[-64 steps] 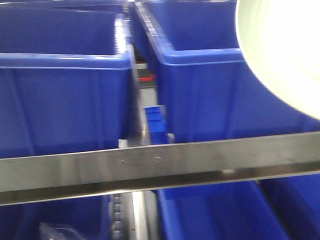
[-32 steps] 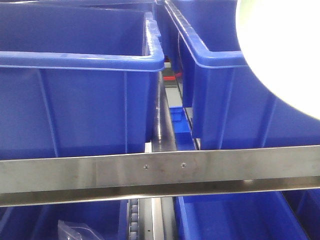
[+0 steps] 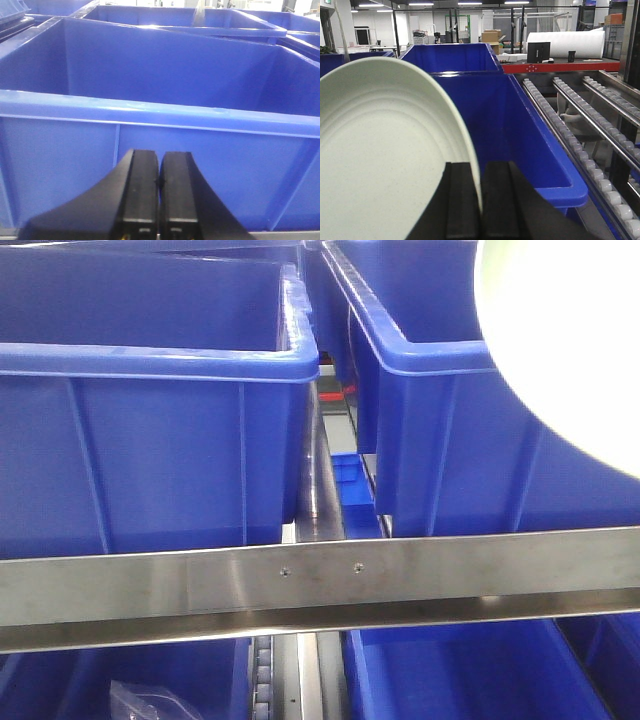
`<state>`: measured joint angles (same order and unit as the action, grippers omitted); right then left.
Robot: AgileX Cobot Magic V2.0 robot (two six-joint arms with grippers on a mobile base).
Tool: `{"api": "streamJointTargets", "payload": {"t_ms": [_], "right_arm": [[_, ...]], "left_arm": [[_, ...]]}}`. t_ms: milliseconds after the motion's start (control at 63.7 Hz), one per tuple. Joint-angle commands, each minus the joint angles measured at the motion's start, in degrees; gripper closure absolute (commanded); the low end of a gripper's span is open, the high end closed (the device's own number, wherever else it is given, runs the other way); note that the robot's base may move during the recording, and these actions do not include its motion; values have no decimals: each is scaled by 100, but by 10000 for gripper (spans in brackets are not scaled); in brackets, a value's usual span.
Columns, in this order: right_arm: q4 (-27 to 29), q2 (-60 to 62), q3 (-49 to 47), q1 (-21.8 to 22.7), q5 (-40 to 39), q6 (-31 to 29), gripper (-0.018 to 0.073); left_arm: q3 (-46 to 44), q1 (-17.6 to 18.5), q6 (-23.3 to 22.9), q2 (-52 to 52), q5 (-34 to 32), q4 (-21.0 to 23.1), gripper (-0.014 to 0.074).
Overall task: Place green plate on second shelf with right arm
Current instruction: 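Drive up to the shelf rack and stop before the blue bins, then lower the plate with the right gripper into the blue bin on the shelf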
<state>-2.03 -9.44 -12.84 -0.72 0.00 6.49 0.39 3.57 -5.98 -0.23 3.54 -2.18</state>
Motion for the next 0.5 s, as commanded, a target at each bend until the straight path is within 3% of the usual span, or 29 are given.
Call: {"api": "streamJointTargets", "payload": {"t_ms": [0, 487], "right_arm": [[44, -61, -198, -4, -683, 41, 529], [49, -74, -198, -4, -978, 46, 529]], "left_arm": [[234, -1, -25, -99, -473, 16, 465], [234, -1, -25, -99, -473, 16, 465]]}}
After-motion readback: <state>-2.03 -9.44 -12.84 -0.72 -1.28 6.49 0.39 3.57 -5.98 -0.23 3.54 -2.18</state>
